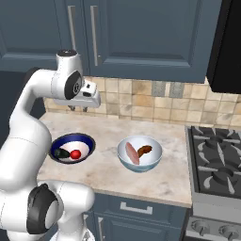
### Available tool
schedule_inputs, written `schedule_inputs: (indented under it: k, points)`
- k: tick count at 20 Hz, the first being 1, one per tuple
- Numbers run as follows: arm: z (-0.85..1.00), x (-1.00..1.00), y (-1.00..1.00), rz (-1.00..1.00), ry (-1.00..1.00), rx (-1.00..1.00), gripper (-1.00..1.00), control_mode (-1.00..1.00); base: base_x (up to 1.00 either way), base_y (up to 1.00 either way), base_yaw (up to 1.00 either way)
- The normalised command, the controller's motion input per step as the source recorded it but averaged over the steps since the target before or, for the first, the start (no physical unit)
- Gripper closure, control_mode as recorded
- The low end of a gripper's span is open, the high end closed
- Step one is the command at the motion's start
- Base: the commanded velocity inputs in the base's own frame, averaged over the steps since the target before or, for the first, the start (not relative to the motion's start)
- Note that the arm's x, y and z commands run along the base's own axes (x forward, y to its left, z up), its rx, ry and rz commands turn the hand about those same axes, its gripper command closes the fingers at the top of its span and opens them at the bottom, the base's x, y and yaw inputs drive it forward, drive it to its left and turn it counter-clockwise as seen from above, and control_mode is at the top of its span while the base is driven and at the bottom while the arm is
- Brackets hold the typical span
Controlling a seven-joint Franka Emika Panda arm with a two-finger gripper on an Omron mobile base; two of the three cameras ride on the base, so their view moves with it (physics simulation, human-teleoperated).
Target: Place the bowl with the tomato and eggplant on the second highest shelf of the fridge. Place the bowl with the chicken drumstick and steak on the top shelf of the fridge.
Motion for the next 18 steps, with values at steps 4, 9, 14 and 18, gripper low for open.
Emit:
schedule_inputs:
  k: [4, 9, 14, 18]
  points:
    - [0.0, 0.0, 0.0, 0.0, 0.0, 0.0, -1.0, -1.0, 0.0, 0.0, 0.0]
    - [-0.17, -0.58, -0.81, -0.24, 0.0, 0.12, -1.0, -1.0, 0.0, 0.0, 0.0]
    - [-0.25, -0.78, -1.0, -0.34, 0.0, 0.18, -1.0, -1.0, 0.0, 0.0, 0.0]
    - [-0.45, -0.66, -1.0, -0.33, 0.04, 0.19, -1.0, -1.0, 0.0, 0.0, 0.0]
